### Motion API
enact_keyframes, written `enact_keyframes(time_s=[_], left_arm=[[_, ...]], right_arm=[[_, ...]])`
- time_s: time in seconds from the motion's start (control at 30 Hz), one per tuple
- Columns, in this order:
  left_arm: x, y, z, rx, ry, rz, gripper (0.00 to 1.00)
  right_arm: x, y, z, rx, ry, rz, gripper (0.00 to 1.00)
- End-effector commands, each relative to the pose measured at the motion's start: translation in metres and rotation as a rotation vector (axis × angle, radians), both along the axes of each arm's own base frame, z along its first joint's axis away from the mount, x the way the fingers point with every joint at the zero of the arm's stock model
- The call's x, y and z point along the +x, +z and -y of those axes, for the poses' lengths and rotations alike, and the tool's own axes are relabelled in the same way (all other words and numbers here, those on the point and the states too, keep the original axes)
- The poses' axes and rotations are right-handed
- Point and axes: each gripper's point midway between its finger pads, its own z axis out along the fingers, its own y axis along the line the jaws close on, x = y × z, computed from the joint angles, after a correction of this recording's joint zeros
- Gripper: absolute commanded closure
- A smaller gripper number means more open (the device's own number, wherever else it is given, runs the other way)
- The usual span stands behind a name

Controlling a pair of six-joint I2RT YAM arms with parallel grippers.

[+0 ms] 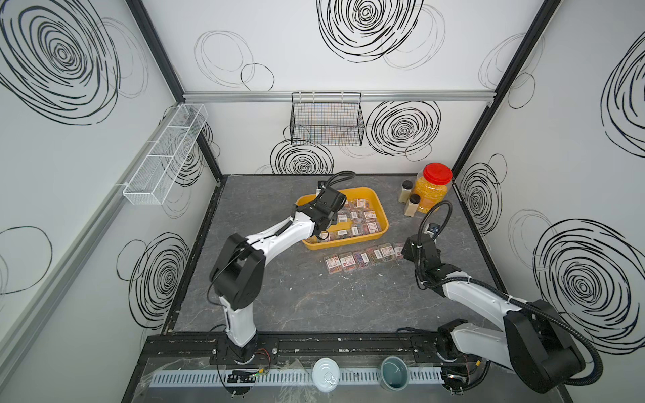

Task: Take the paper clips out of the storage box
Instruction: Pick up the boxed paper clips from the storage box, then place the boxed paper clips at the center of the board.

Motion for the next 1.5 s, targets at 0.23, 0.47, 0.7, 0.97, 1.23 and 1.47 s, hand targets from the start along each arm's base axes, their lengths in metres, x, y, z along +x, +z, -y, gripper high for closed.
enact_keyframes(time_s=[0.23, 0.47, 0.7, 0.97, 1.23, 1.47], left_arm=[[-0.086, 0.020, -0.095, -0.067, 0.188, 0.128, 0.56], [-0.141, -0.036, -0.138, -0.148, 0.253, 0.065, 0.57], [-0.164, -0.094, -0.135, -0.248, 0.257, -0.009, 0.58], [-0.168, -0.117, -0.110, -0.216, 0.231, -0.041, 0.57], [-0.162, -0.118, -0.062, -0.224, 0.159, -0.041, 0.59], [-0.158, -0.122, -0.034, -0.228, 0.138, -0.059, 0.61]], right_arm=[[0.001, 0.012, 0.000, -0.016, -0.013, 0.035, 0.27], [0.000, 0.012, -0.002, -0.032, -0.012, 0.037, 0.27], [-0.001, 0.013, -0.001, -0.035, -0.020, 0.042, 0.27], [0.002, 0.012, -0.003, -0.041, -0.010, 0.029, 0.27], [-0.001, 0.013, -0.002, -0.035, -0.013, 0.042, 0.26], [-0.001, 0.014, -0.003, -0.034, -0.007, 0.042, 0.26]])
